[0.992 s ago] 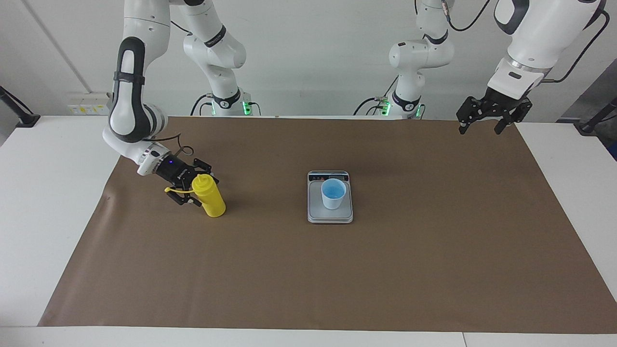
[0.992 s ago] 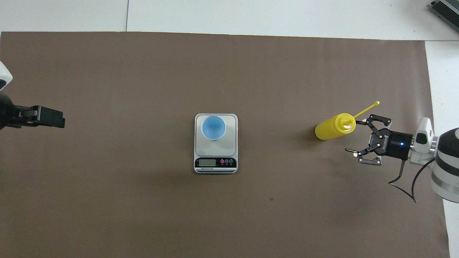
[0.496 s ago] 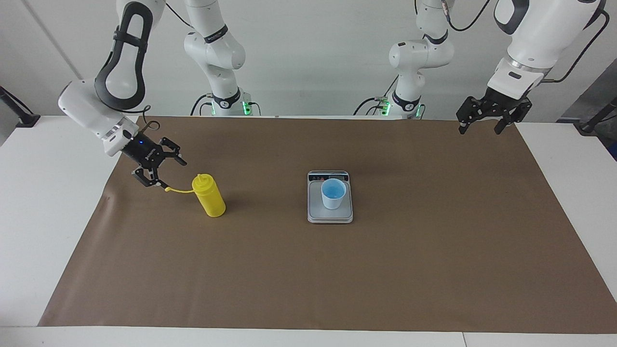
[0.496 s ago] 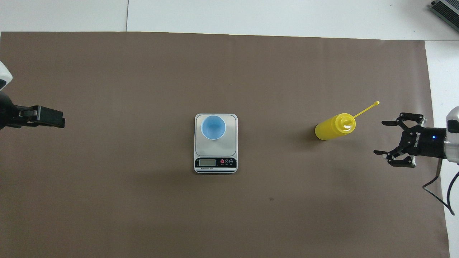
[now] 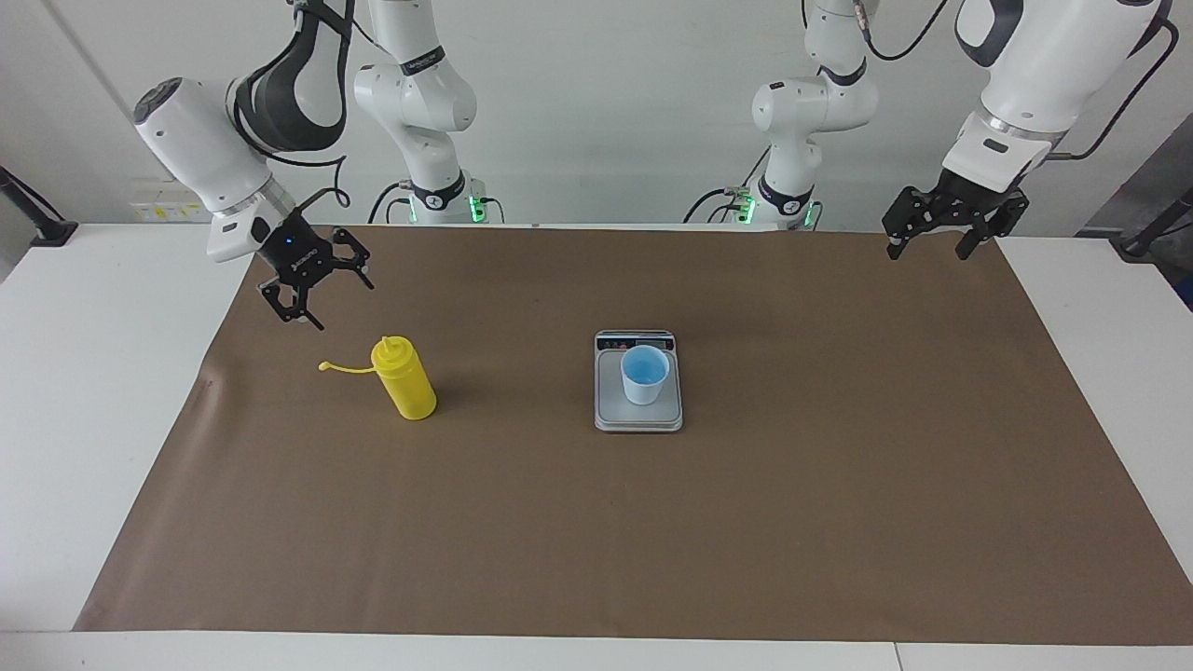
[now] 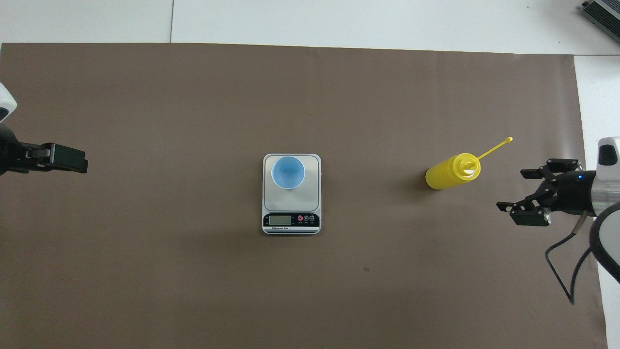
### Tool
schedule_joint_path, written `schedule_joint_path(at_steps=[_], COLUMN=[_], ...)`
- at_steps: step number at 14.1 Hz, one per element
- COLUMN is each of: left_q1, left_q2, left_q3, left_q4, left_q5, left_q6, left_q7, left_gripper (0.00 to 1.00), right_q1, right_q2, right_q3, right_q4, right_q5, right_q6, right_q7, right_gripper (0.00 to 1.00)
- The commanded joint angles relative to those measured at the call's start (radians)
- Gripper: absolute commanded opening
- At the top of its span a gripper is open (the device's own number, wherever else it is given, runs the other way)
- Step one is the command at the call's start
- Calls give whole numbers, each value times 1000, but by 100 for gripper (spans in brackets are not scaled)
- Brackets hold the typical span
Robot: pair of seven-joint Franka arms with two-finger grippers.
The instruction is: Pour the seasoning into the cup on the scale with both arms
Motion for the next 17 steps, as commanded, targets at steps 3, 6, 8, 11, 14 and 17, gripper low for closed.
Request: schedule_joint_path(at_steps=[3, 6, 8, 11, 14, 17], left_q1=[11, 11, 11, 11, 11, 13], left_q2=[-31, -31, -31, -31, -31, -31], left_q3=[-1, -1, -1, -1, -1, -1], left_q4=[-34, -36, -34, -34, -36, -34], left_q5=[-14, -14, -14, -14, -14, -14], left_q6=[13, 13, 13, 13, 13, 13], left_q7=[5, 5, 5, 5, 5, 5], left_gripper=[100, 100, 100, 100, 100, 100], right_q1=[110, 189, 223, 239, 245, 246], right_q2=[0, 46, 72, 114, 187, 217], right_q3=[10, 13, 13, 28, 33, 47], right_q4=[113, 225, 291, 393, 588, 651], right_q5=[-195, -316, -361, -488, -508, -470], right_q6=[-61, -142, -176, -234, -402, -454], right_q7=[532, 752, 908, 984, 1023, 1162], right_gripper=[100, 100, 100, 100, 100, 100])
